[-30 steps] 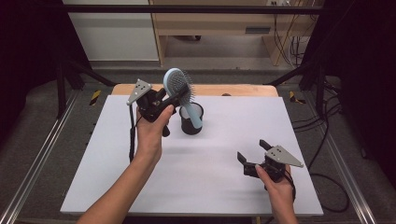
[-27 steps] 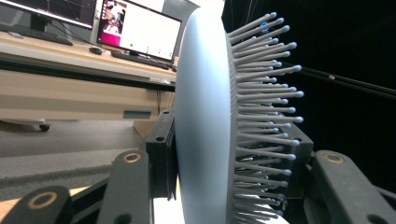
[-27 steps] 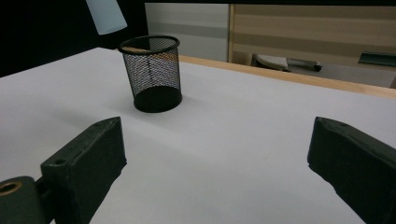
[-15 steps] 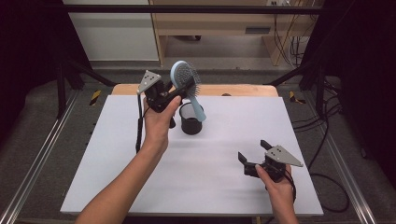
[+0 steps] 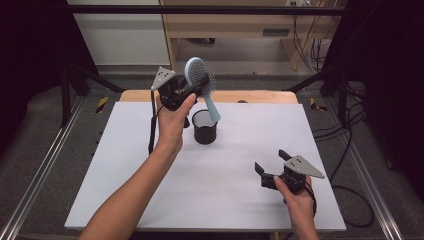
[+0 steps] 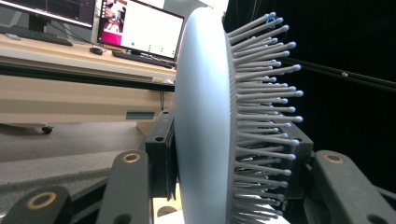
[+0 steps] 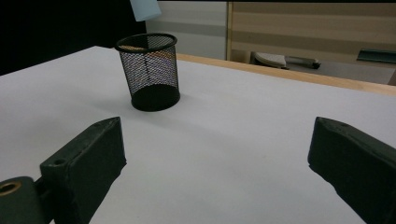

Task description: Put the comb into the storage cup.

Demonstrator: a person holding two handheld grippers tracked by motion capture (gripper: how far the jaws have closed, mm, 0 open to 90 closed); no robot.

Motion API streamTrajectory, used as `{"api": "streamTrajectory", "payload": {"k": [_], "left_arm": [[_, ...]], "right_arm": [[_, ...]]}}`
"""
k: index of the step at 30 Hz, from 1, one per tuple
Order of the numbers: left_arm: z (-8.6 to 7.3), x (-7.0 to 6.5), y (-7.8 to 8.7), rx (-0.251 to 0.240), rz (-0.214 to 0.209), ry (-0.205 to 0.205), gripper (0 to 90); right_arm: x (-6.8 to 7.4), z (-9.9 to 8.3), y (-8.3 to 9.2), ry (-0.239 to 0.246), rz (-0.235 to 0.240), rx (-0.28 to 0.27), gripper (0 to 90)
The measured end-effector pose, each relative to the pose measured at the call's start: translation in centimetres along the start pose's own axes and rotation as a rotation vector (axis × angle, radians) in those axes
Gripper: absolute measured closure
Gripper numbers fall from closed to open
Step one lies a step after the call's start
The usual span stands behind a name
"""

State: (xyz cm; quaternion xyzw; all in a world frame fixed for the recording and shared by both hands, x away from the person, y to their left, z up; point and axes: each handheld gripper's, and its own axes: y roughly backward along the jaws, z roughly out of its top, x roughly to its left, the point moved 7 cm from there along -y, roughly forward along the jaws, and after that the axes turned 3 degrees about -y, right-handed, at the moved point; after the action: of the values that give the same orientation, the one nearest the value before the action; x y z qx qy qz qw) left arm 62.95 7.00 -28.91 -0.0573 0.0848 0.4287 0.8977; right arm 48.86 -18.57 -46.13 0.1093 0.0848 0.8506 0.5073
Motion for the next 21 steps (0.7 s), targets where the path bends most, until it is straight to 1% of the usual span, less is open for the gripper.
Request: {"api": "streamTrajectory", "payload": {"k": [1,4,8,10,12,16,19,21], "left_arm": [[0.0,0.1,-0.1,-0.001,0.003,0.0,50.7],[-0.1,0.4,-0.4,-0.002,0.009,0.002,50.7],[-0.2,0.7,-0.8,0.003,0.019,-0.013,50.7],[-0.1,0.8,-0.9,0.005,0.024,-0.02,50.7],[0.0,0.8,-1.0,0.003,0.028,-0.027,50.7],[0.1,1.0,-1.0,-0.003,0.034,-0.025,50.7],[0.1,1.3,-1.0,-0.001,0.042,-0.039,50.7],[0.2,1.6,-1.0,-0.005,0.046,-0.037,50.6]], "right_arm": [[0.1,0.0,-0.1,0.007,0.002,-0.002,4.2],[0.2,0.0,-0.1,0.007,0.006,0.003,4.1],[0.3,0.0,-0.2,0.011,0.005,0.003,4.2],[0.1,0.2,0.0,0.016,-0.016,-0.007,4.4],[0.0,0.2,0.0,0.014,-0.02,-0.011,4.4],[-0.2,0.2,0.1,0.009,-0.026,-0.01,4.2],[-0.2,0.2,0.1,0.016,-0.04,-0.012,3.9],[-0.2,0.3,0.2,0.019,-0.041,-0.014,3.9]]}}
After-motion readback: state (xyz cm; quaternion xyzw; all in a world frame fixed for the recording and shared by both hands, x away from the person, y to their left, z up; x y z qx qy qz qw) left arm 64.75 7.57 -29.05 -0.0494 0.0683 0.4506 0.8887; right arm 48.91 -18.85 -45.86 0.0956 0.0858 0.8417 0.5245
